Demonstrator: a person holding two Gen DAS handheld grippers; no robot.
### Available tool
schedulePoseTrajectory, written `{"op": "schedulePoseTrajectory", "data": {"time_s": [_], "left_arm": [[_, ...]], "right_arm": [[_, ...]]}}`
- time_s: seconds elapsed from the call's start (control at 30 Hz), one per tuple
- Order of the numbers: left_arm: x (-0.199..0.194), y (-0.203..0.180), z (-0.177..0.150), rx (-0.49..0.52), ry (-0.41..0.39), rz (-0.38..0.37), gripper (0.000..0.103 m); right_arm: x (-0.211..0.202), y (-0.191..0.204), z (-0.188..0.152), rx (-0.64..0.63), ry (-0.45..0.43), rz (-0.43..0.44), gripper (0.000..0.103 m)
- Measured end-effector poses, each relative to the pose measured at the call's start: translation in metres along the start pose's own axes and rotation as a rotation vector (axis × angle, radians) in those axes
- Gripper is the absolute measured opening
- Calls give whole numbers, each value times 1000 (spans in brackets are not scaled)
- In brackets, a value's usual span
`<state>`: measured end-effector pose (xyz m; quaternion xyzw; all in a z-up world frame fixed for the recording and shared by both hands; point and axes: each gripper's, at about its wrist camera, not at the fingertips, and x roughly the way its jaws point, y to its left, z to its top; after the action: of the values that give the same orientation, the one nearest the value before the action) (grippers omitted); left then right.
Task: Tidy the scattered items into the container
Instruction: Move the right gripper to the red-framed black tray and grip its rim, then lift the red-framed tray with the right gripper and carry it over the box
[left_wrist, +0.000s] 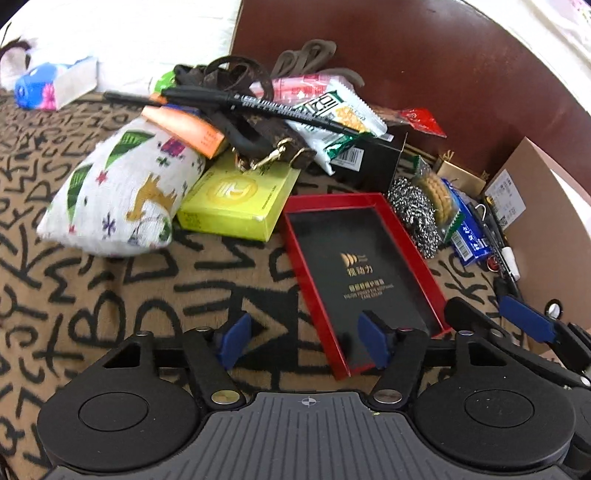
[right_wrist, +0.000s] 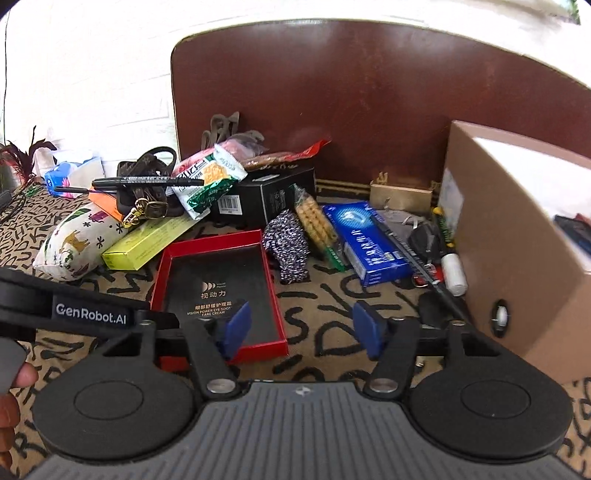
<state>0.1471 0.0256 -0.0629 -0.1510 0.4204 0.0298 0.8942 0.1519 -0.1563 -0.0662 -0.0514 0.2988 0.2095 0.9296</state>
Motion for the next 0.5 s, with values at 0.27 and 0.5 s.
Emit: {"op": "schedulePoseTrajectory", "data": {"time_s": [0.27,0.5], "left_arm": [[9,4,5,38,-10,13,24],[11,0,2,85,-21,0,8]], "right_arm": [[28,1,1,13,59,40,29],[26,9,-3,-39,59,56,8]]}}
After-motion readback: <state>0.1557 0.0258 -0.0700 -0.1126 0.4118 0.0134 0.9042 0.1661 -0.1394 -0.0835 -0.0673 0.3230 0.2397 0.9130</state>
